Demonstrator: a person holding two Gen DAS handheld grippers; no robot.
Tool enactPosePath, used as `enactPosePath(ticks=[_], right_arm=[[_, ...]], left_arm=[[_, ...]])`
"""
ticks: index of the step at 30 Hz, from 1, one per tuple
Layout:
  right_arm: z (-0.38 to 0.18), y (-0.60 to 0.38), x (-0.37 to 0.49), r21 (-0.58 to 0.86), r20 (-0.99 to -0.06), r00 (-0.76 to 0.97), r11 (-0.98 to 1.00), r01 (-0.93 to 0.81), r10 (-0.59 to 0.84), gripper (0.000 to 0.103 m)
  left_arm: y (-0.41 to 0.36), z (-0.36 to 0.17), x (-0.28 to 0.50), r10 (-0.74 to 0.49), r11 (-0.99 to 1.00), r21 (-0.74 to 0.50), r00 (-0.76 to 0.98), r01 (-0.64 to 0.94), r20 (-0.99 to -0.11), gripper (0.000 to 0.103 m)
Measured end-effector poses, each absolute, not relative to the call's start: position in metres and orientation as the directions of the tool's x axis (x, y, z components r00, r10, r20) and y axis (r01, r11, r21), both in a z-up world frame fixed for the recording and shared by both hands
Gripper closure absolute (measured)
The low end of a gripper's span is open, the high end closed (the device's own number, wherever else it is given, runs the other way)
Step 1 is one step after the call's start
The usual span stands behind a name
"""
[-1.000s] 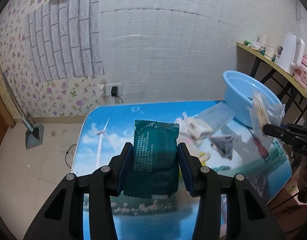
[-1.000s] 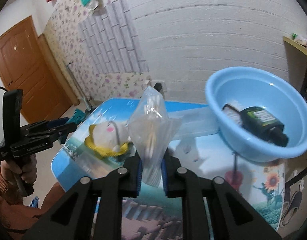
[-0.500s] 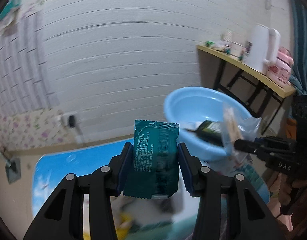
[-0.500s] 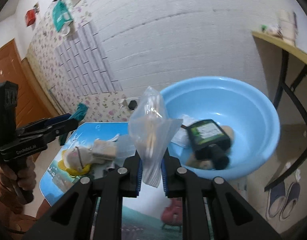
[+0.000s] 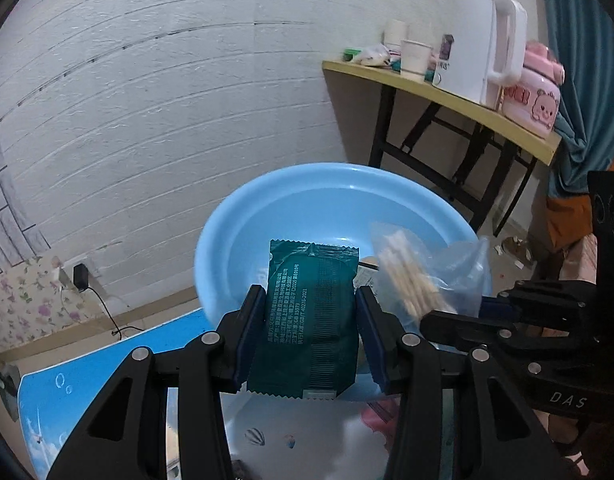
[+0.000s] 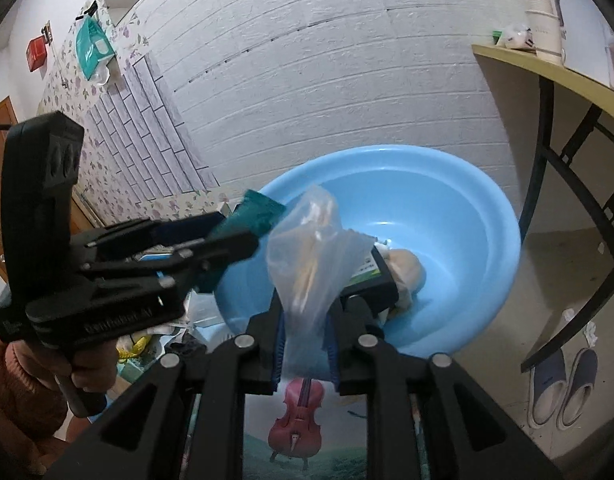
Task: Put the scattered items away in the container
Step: 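Carry the green packet and swab bag over the blue basin with both tools, then open the left tool to drop the green packet while the right tool drops the swab bag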
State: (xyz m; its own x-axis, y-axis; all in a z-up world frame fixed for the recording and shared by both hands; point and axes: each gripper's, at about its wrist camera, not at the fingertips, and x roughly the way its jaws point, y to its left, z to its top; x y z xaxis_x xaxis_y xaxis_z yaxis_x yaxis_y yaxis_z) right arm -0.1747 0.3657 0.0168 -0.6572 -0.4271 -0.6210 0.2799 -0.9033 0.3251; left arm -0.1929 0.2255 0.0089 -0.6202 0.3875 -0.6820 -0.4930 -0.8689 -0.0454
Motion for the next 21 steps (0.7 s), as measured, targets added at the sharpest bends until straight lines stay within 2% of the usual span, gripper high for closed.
enactPosePath(ticks=[4, 6, 8, 12, 14, 16, 21], right_arm=[[0.007, 0.372, -0.180, 0.363, -0.627, -0.649, -0.899, 0.246, -0.431, 0.078], [0.006, 0.372, -0.180, 0.369, -0.627, -0.650, -0.899, 0.238, -0.429, 0.075], [0.006, 0.372, -0.181, 0.365, -0.632, -0.649, -0.901, 0.232, -0.423, 0.072], [0.008, 0.371, -0.179, 0.349, -0.644, -0.654, -0.913, 0.210, -0.397, 0.070], [0.010, 0.372, -0.177, 0.338, -0.648, -0.662, -0.921, 0.194, -0.377, 0.058], [0.012, 0.374, -0.172, 0.325, -0.649, -0.678, -0.931, 0.165, -0.346, 0.052], [0.016, 0.377, -0.161, 0.326, -0.645, -0.689, -0.935, 0.143, -0.330, 0.052]], left_arm=[[0.225, 0.006, -0.193, 0.372, -0.872, -0.029, -0.623, -0.489, -0.688, 0.056], [0.224, 0.006, -0.194, 0.369, -0.874, -0.029, -0.624, -0.486, -0.689, 0.049], [0.223, 0.007, -0.193, 0.368, -0.877, -0.032, -0.628, -0.479, -0.685, 0.037], [0.219, 0.011, -0.189, 0.374, -0.879, -0.037, -0.638, -0.476, -0.673, 0.033], [0.217, 0.013, -0.185, 0.372, -0.879, -0.032, -0.643, -0.475, -0.669, 0.031], [0.212, 0.015, -0.180, 0.370, -0.881, -0.029, -0.649, -0.472, -0.665, 0.030], [0.190, 0.019, -0.166, 0.354, -0.896, -0.033, -0.669, -0.442, -0.654, 0.027]])
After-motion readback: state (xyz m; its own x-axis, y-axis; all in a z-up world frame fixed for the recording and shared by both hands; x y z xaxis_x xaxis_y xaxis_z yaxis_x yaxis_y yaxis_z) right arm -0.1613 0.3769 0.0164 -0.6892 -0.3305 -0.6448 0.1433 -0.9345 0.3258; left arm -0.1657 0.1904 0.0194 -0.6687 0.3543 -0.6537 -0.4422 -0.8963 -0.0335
